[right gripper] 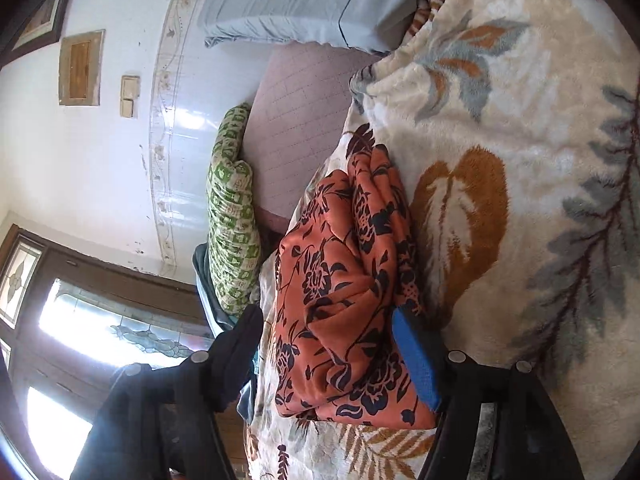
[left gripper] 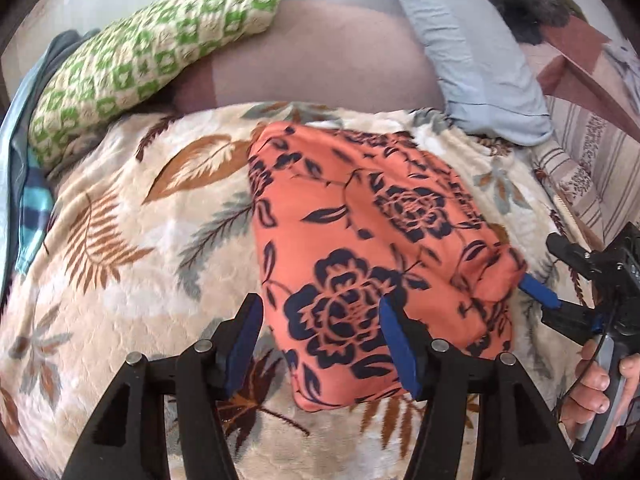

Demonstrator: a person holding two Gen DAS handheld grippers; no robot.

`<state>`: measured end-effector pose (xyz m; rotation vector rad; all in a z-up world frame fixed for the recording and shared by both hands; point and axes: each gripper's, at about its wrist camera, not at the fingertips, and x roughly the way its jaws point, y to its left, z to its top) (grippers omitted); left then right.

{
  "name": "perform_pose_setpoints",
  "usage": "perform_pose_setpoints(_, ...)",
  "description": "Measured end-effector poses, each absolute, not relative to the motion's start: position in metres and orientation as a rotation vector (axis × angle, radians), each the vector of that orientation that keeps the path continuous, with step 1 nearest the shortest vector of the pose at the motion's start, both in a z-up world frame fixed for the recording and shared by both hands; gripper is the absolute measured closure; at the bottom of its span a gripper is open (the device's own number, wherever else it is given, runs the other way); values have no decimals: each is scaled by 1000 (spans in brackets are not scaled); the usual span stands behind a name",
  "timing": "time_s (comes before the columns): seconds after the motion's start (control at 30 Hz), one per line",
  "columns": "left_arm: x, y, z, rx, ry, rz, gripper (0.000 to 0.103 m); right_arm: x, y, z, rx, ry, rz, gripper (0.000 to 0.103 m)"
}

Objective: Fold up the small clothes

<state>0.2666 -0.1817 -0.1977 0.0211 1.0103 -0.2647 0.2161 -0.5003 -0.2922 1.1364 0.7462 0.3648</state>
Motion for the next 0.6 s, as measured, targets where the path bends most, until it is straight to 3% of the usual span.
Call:
perform_pose_setpoints(0.23, 266, -177, -230, 37, 1074, -248, 42, 251, -469, -301, 1036, 849, 286, 35)
perform_pose_setpoints(0.27, 266, -177, -233, 48, 1082, -243, 42, 255, -465, -301, 1006, 858, 280, 49)
perform_pose_setpoints(0.3, 266, -176, -235, 46, 1090, -242, 42, 259, -461, -299, 954, 880, 254, 73)
perform_pose_setpoints(0.4, 265, -169, -235, 17, 1099, -249, 41, 257, -453, -285, 881, 891, 242, 83)
perform_pose_setpoints(0.6, 262, -159, -223, 24, 1048, -258, 41, 208, -452, -240, 782, 820, 306, 86)
